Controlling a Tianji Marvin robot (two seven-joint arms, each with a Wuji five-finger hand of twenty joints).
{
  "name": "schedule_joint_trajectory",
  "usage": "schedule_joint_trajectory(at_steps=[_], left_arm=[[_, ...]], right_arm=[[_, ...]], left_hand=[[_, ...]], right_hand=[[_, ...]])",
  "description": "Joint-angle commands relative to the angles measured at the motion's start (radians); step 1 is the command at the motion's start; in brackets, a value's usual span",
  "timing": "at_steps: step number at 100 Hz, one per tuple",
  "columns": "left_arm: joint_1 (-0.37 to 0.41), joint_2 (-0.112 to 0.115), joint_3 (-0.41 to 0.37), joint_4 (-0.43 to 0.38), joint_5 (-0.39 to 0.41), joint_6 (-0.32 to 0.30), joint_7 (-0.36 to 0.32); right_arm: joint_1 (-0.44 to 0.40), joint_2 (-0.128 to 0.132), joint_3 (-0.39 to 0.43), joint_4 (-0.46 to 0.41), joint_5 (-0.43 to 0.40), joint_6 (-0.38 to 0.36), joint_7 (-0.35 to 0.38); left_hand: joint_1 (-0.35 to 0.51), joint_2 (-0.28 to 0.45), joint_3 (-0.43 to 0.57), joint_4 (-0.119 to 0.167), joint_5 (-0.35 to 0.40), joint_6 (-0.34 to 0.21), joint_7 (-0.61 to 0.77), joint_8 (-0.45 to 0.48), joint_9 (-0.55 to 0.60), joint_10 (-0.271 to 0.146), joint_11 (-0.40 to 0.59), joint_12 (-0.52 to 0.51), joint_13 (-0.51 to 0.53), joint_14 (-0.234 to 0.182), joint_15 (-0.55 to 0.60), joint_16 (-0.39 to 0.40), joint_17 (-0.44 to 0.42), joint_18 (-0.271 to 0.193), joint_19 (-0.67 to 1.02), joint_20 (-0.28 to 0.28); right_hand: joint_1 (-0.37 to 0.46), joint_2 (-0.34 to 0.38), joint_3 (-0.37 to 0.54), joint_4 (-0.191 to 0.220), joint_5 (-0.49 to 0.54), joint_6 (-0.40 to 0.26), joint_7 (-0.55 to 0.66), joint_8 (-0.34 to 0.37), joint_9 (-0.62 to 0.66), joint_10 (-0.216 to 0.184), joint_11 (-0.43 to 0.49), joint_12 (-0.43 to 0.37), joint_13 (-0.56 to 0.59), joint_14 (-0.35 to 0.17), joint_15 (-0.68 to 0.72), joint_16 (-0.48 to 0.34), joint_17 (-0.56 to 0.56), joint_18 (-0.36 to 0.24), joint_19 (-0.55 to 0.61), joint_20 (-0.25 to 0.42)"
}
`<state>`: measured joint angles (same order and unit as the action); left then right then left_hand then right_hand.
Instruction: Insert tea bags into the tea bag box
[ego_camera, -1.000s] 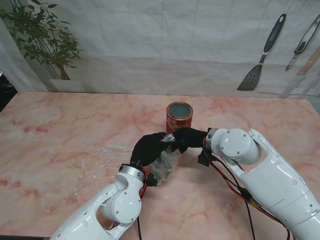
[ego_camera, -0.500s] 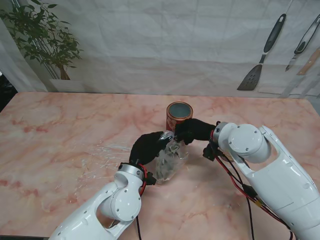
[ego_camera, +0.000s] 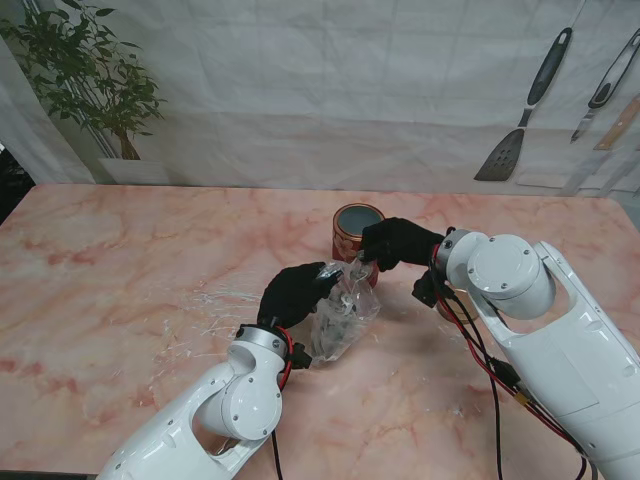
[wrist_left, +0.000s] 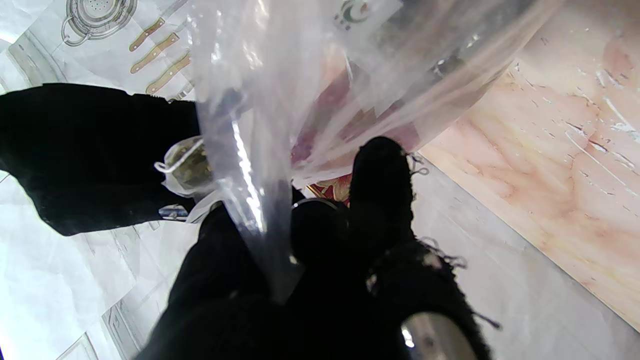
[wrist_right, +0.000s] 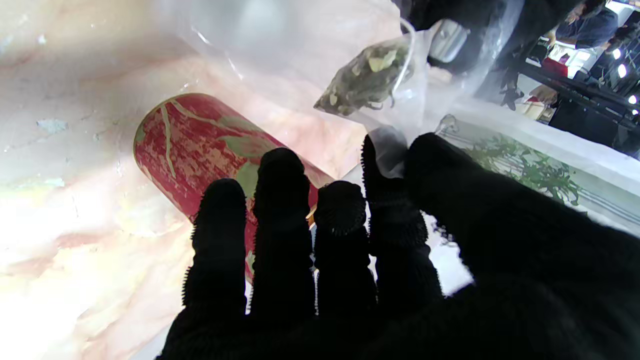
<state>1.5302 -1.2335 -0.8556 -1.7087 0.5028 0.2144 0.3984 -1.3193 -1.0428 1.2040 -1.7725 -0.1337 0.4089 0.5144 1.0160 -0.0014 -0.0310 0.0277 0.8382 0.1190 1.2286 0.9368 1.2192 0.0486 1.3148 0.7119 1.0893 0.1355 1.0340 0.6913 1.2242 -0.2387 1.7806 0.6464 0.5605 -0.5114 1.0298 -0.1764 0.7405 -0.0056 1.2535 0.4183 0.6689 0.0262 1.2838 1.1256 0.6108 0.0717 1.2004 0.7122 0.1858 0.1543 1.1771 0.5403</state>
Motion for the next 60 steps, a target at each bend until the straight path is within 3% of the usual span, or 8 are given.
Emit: schedule_joint_trajectory(at_steps=[1,60], left_arm=[[-0.003,-0.004,-0.001,-0.004,-0.004,0.004,-0.014],[-0.005,-0.002,-0.002,-0.003,-0.010,0.007,-0.026]], right_arm=[[0.007,-0.005,0.005,-0.011,-0.006,0.015,-0.002],[0.050,-0.045,0.033,0.001,0.032,0.145,-0.142]], left_hand=[[0.058,0.021,0.014,0.002,0.086,0.148,0.117,0.043,-0.003,-0.022,-0.088,-0.015,0.180,0.134,0.552,-0.002,-0.100,-0.082,0.313,-0.004],[0.058,0.022,0.013,0.002,0.085,0.147,0.116,0.043,-0.003,-0.022,-0.088,-0.015,0.180,0.134,0.552,-0.002,-0.100,-0.082,0.313,-0.005]], right_hand=[[0.005,0.002,0.043,0.051,0.004,-0.018,0.034,0.016,-0.009,0.000,0.031,0.017,0.006,0.007,0.017,0.014,-0.005,0.012,-0.001,0.009],[0.008,-0.006,0.046,0.045,0.014,-0.015,0.026,0.013,0.001,0.007,0.027,0.020,0.017,0.013,0.022,0.015,0.002,0.014,0.006,0.015]])
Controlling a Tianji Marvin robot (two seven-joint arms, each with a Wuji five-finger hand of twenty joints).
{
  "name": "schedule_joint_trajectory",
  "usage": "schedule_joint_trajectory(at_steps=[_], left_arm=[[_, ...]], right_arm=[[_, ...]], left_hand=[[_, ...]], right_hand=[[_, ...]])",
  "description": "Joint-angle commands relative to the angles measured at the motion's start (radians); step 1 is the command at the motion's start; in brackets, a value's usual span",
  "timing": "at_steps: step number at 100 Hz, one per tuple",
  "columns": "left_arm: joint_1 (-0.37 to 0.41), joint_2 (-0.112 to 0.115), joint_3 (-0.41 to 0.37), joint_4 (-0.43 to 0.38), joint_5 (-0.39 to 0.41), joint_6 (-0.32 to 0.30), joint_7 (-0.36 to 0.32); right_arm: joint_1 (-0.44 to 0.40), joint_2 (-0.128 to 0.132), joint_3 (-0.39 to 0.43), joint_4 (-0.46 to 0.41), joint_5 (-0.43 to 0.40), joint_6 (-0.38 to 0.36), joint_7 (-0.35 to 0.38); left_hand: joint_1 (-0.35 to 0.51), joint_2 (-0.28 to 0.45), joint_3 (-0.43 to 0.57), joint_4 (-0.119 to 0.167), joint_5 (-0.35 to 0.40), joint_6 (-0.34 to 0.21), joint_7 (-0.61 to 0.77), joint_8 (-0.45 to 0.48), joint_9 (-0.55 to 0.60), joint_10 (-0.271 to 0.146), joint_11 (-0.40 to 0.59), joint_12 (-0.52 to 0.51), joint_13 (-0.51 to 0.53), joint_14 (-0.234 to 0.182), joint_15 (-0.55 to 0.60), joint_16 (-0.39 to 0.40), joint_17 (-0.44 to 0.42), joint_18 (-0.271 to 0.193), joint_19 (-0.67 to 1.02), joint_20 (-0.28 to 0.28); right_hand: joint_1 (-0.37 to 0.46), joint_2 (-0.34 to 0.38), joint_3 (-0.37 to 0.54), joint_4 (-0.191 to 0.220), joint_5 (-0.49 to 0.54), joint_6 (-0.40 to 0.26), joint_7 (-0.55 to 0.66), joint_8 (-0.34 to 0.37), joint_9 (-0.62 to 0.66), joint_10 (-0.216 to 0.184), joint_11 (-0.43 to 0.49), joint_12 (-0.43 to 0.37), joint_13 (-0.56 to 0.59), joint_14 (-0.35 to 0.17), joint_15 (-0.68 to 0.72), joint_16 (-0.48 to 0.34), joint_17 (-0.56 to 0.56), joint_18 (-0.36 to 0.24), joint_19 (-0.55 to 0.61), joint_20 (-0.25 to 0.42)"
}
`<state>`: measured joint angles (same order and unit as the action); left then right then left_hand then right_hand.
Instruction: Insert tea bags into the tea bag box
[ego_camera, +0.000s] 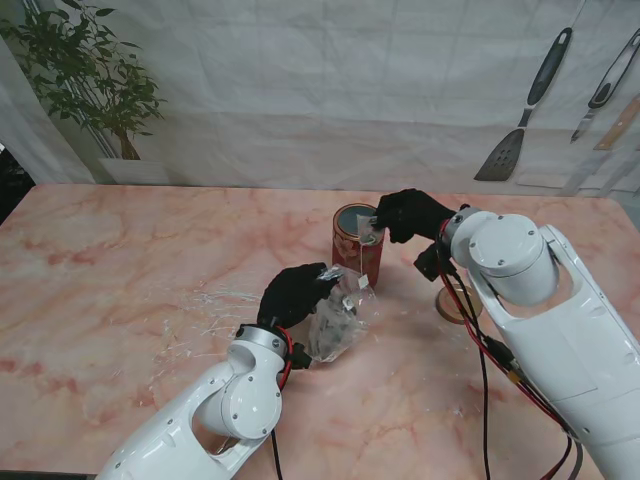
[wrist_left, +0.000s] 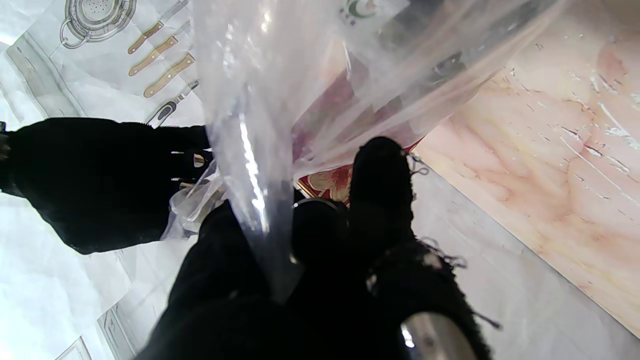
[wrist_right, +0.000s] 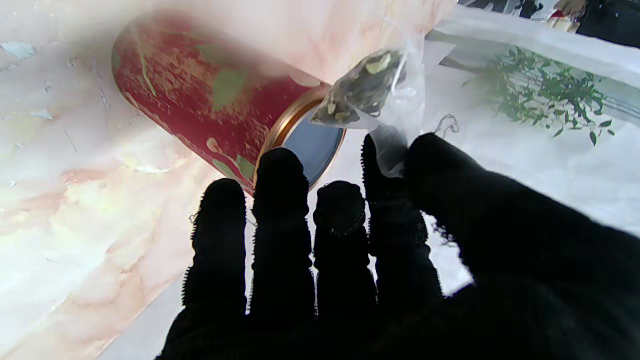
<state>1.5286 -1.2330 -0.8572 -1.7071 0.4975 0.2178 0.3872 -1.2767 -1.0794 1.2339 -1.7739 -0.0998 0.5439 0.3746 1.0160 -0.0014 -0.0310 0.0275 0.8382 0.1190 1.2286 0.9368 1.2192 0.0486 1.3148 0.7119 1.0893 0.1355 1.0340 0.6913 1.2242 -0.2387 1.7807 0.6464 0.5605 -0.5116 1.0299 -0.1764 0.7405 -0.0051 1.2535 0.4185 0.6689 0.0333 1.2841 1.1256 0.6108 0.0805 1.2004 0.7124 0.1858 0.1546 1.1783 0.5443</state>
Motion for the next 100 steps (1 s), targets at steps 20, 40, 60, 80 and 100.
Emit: schedule_joint_trajectory(at_steps=[20,40,60,80,100], left_arm=[[-0.003,-0.001,-0.001,-0.003,-0.007,-0.001,-0.018],[-0.004,0.000,-0.001,-0.002,-0.009,0.000,-0.023],[-0.007,-0.001,0.001,0.000,-0.010,0.000,-0.025],[-0.009,0.000,0.002,0.002,-0.010,-0.001,-0.027],[-0.012,0.001,0.002,0.005,-0.013,-0.004,-0.033]], right_arm=[[0.016,-0.034,0.005,0.036,0.015,0.023,-0.082],[0.033,-0.054,0.005,0.070,0.021,0.029,-0.144],[0.043,-0.084,0.020,0.092,0.067,0.033,-0.229],[0.059,-0.114,0.025,0.122,0.097,0.043,-0.318],[0.084,-0.128,0.009,0.174,0.096,0.025,-0.356]], left_hand=[[0.058,0.022,0.014,0.002,0.085,0.147,0.117,0.043,-0.005,-0.022,-0.088,-0.015,0.180,0.134,0.552,-0.002,-0.099,-0.082,0.313,-0.005],[0.058,0.022,0.013,0.002,0.085,0.149,0.116,0.043,-0.004,-0.022,-0.088,-0.015,0.180,0.134,0.552,-0.002,-0.099,-0.082,0.313,-0.005],[0.058,0.022,0.013,0.002,0.084,0.148,0.116,0.043,-0.004,-0.021,-0.089,-0.015,0.180,0.134,0.552,-0.002,-0.100,-0.081,0.313,-0.005],[0.057,0.022,0.013,0.001,0.084,0.148,0.116,0.043,-0.004,-0.022,-0.088,-0.014,0.180,0.134,0.552,-0.002,-0.100,-0.080,0.313,-0.005],[0.057,0.023,0.013,0.001,0.084,0.146,0.117,0.043,-0.004,-0.022,-0.089,-0.015,0.180,0.134,0.552,-0.002,-0.100,-0.080,0.313,-0.004]], right_hand=[[0.012,-0.013,0.047,0.038,0.025,-0.015,0.019,0.005,0.012,0.002,0.024,0.018,0.023,0.007,0.023,0.015,0.003,0.016,0.009,0.014],[0.012,-0.017,0.053,0.033,0.031,-0.021,0.015,0.002,0.018,0.001,0.022,0.018,0.025,0.007,0.023,0.015,0.005,0.015,0.011,0.016],[0.013,-0.020,0.059,0.025,0.036,-0.018,0.013,0.000,0.020,0.001,0.020,0.019,0.025,0.007,0.023,0.014,0.001,0.013,0.011,0.019],[0.017,-0.026,0.063,0.019,0.041,-0.017,0.011,0.000,0.026,0.007,0.015,0.019,0.025,0.007,0.023,0.014,-0.001,0.012,0.012,0.022],[0.020,-0.025,0.061,0.003,0.045,-0.027,0.003,-0.004,0.029,0.002,0.009,0.018,0.026,0.007,0.015,0.011,0.000,0.012,0.013,0.026]])
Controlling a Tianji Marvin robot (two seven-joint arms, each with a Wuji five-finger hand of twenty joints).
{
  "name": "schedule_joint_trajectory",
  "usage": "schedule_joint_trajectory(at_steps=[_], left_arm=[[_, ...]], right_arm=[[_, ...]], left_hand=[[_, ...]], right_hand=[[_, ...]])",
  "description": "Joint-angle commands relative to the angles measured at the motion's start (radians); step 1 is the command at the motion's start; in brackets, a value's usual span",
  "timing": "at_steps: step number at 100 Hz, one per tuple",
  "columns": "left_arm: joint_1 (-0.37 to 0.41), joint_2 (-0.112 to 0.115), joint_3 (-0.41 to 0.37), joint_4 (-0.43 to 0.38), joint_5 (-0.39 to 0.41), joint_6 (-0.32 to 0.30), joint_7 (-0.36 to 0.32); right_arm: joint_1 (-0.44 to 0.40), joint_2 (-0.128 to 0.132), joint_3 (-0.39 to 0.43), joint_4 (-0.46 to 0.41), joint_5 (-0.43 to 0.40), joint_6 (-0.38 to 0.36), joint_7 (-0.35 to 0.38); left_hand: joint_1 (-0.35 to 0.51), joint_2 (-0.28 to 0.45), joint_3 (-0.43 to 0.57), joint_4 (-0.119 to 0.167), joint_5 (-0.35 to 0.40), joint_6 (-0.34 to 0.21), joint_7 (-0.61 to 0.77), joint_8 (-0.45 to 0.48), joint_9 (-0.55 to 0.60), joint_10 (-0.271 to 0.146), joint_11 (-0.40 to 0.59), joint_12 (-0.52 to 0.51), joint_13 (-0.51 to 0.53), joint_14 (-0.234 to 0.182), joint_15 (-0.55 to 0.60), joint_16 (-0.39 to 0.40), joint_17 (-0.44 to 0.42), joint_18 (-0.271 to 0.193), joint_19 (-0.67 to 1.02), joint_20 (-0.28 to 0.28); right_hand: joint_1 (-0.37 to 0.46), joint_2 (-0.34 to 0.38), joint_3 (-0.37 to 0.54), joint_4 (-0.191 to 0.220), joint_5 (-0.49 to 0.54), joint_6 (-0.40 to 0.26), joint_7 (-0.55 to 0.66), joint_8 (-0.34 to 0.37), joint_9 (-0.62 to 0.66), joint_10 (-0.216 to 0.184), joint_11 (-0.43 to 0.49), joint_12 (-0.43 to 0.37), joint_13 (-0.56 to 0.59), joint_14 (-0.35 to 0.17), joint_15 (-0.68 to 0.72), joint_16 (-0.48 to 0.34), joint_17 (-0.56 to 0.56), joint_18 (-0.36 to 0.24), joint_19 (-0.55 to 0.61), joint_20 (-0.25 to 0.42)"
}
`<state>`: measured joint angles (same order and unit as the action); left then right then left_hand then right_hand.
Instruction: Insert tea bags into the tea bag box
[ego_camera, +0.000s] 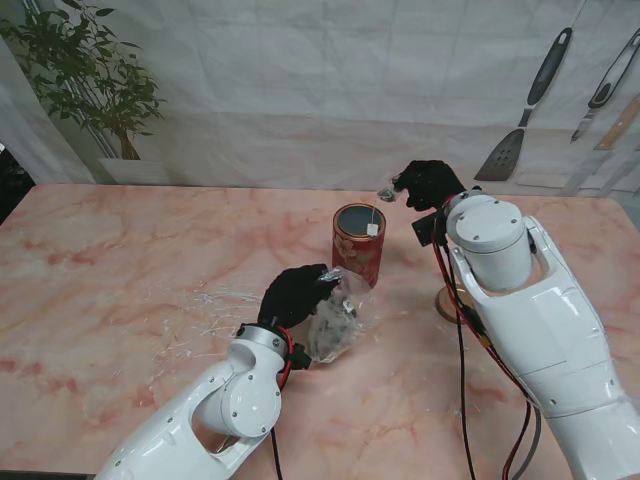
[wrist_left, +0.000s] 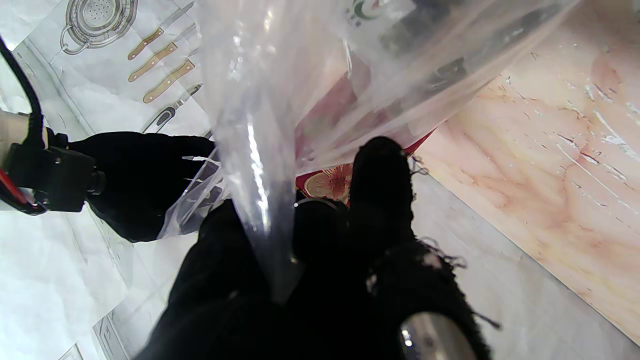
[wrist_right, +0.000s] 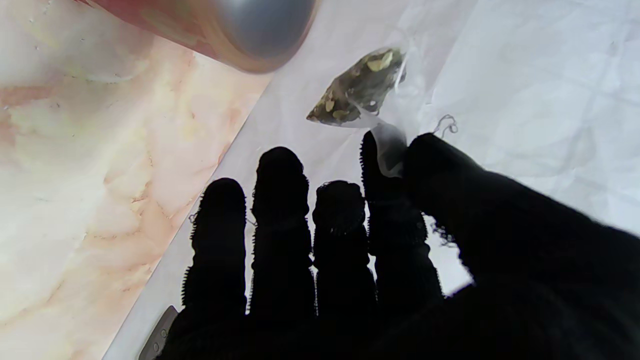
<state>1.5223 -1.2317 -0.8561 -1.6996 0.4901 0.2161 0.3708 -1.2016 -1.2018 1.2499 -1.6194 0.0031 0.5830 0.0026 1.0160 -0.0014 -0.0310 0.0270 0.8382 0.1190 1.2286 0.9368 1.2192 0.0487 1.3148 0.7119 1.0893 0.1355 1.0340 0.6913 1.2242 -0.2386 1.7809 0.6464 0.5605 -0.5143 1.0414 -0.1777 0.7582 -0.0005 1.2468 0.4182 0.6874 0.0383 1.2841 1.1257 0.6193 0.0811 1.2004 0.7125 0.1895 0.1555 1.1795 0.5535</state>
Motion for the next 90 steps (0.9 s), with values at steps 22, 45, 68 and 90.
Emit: schedule_joint_trajectory(at_steps=[22,45,68,90], left_arm=[[-0.008,0.000,0.002,0.003,-0.011,-0.010,-0.021],[-0.007,0.000,-0.001,0.004,-0.013,-0.010,-0.022],[-0.007,0.000,-0.002,0.007,-0.016,-0.014,-0.022],[-0.007,0.000,-0.004,0.008,-0.018,-0.013,-0.023]], right_arm=[[0.043,-0.007,-0.050,0.085,-0.050,-0.029,0.015],[0.070,-0.004,-0.086,0.131,-0.077,-0.032,0.034],[0.095,-0.003,-0.114,0.171,-0.088,-0.029,0.048],[0.115,-0.004,-0.142,0.207,-0.096,-0.038,0.059]], left_hand=[[0.057,0.023,0.013,0.001,0.084,0.147,0.117,0.044,-0.005,-0.022,-0.088,-0.014,0.180,0.134,0.552,-0.002,-0.100,-0.080,0.313,-0.005],[0.057,0.023,0.013,0.001,0.083,0.146,0.117,0.044,-0.006,-0.022,-0.088,-0.014,0.180,0.134,0.552,-0.002,-0.100,-0.080,0.313,-0.006],[0.057,0.023,0.013,0.001,0.083,0.147,0.117,0.044,-0.005,-0.023,-0.088,-0.014,0.180,0.134,0.552,-0.002,-0.100,-0.080,0.313,-0.006],[0.057,0.023,0.013,0.001,0.084,0.147,0.117,0.044,-0.005,-0.022,-0.089,-0.014,0.180,0.134,0.552,-0.002,-0.100,-0.080,0.313,-0.006]], right_hand=[[0.020,-0.018,0.041,-0.013,0.031,-0.042,-0.001,-0.010,0.017,-0.012,-0.006,0.022,0.021,0.001,0.004,0.005,0.005,0.005,0.012,0.018],[0.021,-0.012,0.034,-0.021,0.033,-0.045,-0.004,-0.020,0.027,-0.018,-0.018,0.030,0.031,-0.002,-0.004,0.001,0.010,0.006,0.013,0.018],[0.025,-0.006,0.021,-0.035,0.035,-0.042,-0.008,-0.035,0.033,-0.021,-0.024,0.034,0.039,-0.005,-0.008,-0.001,0.015,0.005,0.014,0.016],[0.030,0.001,0.008,-0.050,0.039,-0.043,-0.014,-0.049,0.041,-0.021,-0.026,0.031,0.048,-0.005,-0.008,-0.001,0.021,0.007,0.016,0.014]])
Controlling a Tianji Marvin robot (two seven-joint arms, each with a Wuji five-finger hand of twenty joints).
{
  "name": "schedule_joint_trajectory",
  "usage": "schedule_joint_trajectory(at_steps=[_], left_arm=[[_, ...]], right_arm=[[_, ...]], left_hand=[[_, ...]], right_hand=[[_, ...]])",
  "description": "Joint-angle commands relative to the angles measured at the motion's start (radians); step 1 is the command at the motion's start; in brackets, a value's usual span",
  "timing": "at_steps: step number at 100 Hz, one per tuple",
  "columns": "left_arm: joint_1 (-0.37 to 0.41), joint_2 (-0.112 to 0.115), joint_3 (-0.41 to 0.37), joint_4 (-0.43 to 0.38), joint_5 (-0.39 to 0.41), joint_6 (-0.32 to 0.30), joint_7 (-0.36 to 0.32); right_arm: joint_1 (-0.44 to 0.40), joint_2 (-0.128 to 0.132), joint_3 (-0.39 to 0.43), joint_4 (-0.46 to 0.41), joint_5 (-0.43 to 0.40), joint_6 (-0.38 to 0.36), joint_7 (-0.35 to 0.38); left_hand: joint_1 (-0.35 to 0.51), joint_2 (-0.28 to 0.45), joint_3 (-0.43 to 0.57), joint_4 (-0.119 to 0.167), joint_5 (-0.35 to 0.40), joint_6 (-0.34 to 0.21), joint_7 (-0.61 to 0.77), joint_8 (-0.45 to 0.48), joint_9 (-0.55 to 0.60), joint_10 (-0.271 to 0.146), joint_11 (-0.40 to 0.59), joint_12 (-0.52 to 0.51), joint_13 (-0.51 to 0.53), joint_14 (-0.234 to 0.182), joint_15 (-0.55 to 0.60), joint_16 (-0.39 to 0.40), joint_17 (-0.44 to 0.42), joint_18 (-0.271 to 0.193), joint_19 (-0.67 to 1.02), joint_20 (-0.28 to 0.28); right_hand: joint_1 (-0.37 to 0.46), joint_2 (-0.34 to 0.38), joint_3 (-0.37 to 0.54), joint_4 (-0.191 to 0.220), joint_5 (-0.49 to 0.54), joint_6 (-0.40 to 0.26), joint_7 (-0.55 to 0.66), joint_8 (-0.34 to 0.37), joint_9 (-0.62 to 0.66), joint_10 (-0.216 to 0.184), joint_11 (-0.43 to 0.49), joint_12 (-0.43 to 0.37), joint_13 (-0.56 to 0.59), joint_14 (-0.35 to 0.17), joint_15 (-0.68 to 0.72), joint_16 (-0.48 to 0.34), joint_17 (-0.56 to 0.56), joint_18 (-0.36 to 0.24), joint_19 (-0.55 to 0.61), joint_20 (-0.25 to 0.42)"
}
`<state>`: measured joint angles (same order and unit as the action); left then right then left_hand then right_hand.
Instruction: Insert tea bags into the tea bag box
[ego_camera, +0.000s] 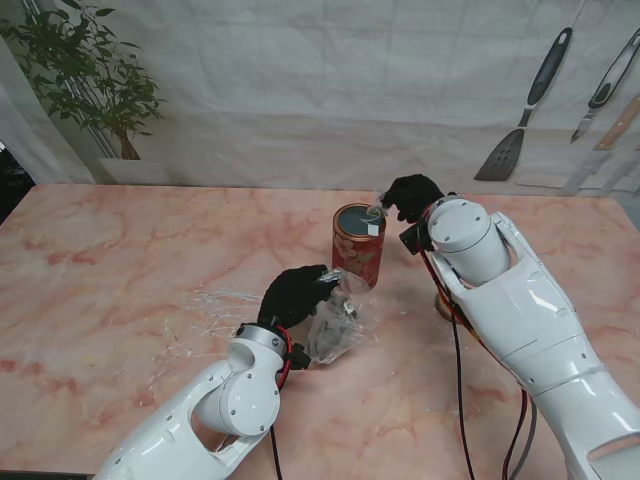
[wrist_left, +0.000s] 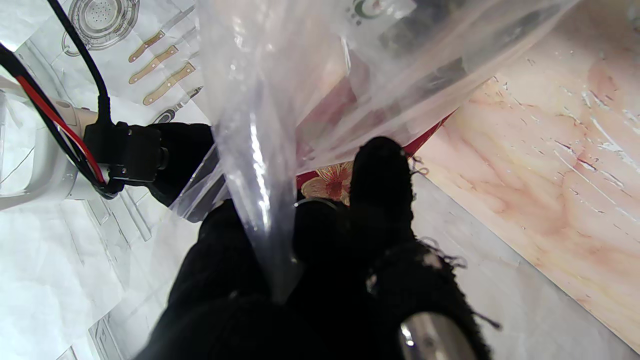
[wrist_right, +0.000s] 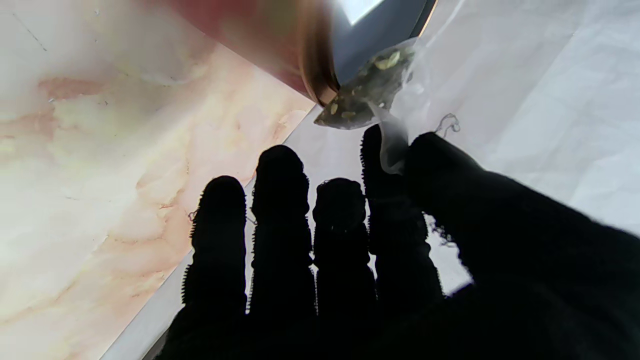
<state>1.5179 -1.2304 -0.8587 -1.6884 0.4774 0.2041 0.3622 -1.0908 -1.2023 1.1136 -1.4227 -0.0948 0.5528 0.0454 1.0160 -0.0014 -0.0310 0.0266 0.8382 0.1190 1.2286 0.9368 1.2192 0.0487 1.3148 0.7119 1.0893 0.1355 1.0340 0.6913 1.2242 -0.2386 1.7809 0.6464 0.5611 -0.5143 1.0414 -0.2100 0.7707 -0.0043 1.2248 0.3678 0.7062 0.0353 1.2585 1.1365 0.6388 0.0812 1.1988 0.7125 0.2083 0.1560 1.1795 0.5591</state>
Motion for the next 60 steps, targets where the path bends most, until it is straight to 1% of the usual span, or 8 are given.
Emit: schedule_joint_trajectory(at_steps=[1,13,22,35,60], left_arm=[[-0.002,-0.001,-0.001,-0.004,-0.005,-0.001,-0.015],[-0.002,-0.001,-0.002,-0.002,-0.007,-0.002,-0.016],[-0.003,-0.001,-0.003,-0.001,-0.008,-0.001,-0.017],[-0.003,-0.001,-0.003,0.000,-0.010,-0.003,-0.016],[-0.002,0.000,-0.013,0.003,-0.018,-0.006,-0.022]], right_arm=[[0.005,-0.004,-0.007,0.011,0.002,-0.008,0.016],[0.015,-0.008,-0.019,0.025,0.001,-0.015,0.010],[0.021,-0.017,-0.021,0.031,0.015,-0.015,-0.012],[0.036,-0.025,-0.025,0.040,0.028,-0.015,-0.026],[0.077,-0.046,-0.053,0.089,0.052,-0.023,-0.058]], left_hand=[[0.057,0.023,0.013,0.002,0.084,0.147,0.117,0.044,-0.005,-0.022,-0.089,-0.014,0.180,0.134,0.552,-0.002,-0.100,-0.080,0.313,-0.006],[0.059,0.023,0.014,0.002,0.083,0.147,0.116,0.044,-0.006,-0.022,-0.089,-0.014,0.180,0.135,0.552,-0.002,-0.100,-0.080,0.313,-0.006],[0.056,0.024,0.013,0.001,0.083,0.147,0.117,0.044,-0.005,-0.023,-0.089,-0.014,0.180,0.135,0.551,-0.002,-0.100,-0.080,0.313,-0.006],[0.057,0.024,0.013,0.002,0.083,0.146,0.117,0.044,-0.005,-0.023,-0.089,-0.014,0.180,0.135,0.551,-0.002,-0.100,-0.080,0.313,-0.006],[0.058,0.024,0.013,0.002,0.084,0.146,0.118,0.044,-0.004,-0.023,-0.088,-0.015,0.180,0.135,0.551,-0.002,-0.100,-0.080,0.313,-0.006]], right_hand=[[0.029,0.001,0.008,-0.018,0.027,-0.039,0.008,0.001,0.023,-0.018,-0.001,0.020,0.029,-0.006,-0.006,-0.001,0.002,0.007,0.016,0.009],[0.028,0.000,0.010,-0.020,0.031,-0.040,0.006,-0.006,0.026,-0.020,-0.001,0.019,0.033,-0.008,-0.007,-0.002,0.006,0.008,0.018,0.008],[0.027,-0.003,0.014,-0.018,0.032,-0.038,0.008,-0.006,0.028,-0.017,0.001,0.020,0.034,-0.005,-0.005,-0.002,0.006,0.009,0.019,0.007],[0.025,0.000,0.013,-0.019,0.032,-0.039,0.008,-0.007,0.030,-0.019,0.000,0.019,0.036,-0.006,-0.005,-0.002,0.008,0.008,0.020,0.007],[0.026,-0.001,0.014,-0.021,0.034,-0.039,0.008,-0.009,0.033,-0.018,0.000,0.020,0.039,-0.006,-0.005,-0.002,0.009,0.008,0.021,0.005]])
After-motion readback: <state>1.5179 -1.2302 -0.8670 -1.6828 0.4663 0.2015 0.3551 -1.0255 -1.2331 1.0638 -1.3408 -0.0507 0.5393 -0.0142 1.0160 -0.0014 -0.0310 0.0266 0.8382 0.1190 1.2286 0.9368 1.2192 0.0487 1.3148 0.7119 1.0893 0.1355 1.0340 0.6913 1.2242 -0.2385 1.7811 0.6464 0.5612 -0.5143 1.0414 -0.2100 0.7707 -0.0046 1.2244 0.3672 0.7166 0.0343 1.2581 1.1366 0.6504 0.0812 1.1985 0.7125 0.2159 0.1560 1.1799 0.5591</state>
